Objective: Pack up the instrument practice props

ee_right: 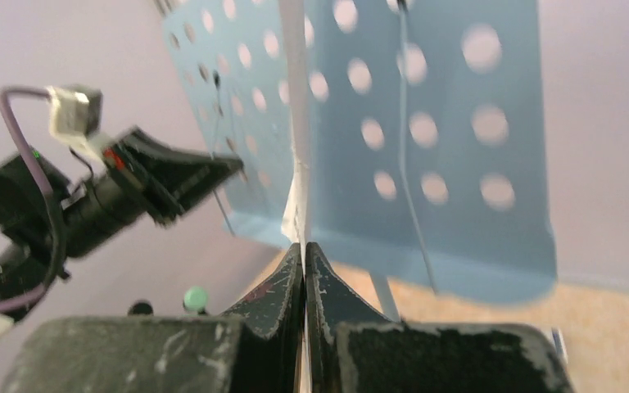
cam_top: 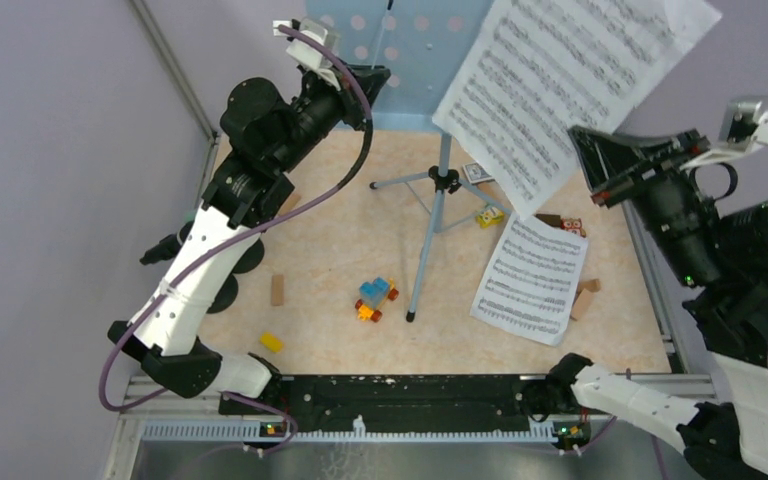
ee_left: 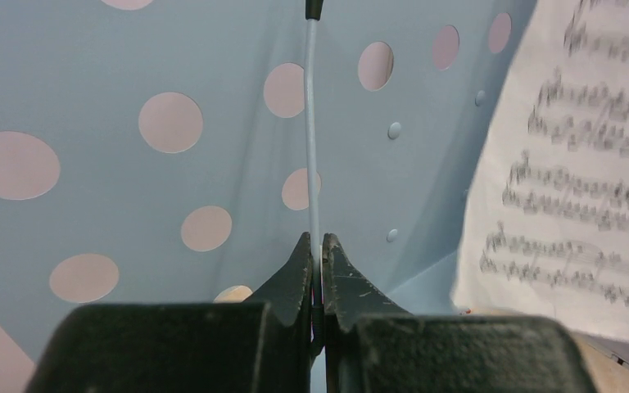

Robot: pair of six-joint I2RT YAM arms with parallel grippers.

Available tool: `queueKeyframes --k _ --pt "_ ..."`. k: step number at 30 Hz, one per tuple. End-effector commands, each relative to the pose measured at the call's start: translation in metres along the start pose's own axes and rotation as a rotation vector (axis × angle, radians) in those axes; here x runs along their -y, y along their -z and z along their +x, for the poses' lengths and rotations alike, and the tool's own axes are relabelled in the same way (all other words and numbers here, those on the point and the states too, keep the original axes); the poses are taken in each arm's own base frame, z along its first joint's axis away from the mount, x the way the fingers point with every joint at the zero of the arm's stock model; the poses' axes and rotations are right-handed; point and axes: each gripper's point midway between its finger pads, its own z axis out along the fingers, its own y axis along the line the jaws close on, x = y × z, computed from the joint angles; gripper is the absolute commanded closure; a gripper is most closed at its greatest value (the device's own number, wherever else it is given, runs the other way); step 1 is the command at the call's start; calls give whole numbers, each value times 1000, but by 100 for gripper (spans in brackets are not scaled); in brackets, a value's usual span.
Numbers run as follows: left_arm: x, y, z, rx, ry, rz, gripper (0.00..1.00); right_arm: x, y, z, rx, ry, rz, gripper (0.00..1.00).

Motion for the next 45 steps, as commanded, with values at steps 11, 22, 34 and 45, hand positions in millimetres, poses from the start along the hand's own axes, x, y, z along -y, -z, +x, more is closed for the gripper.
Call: queueKeyframes --k 11,22,34,45 --pt "3 8 19 -59 28 -1 50 84 131 198 -368 -345 361 100" --pt "2 41 5 -37 22 -33 29 149 161 272 -490 -249 731 100" --pt "12 122 60 -110 127 -49 3 191 145 349 -675 -74 865 100" --pt "20 156 138 -261 267 -60 2 244 156 365 -772 -122 983 94"
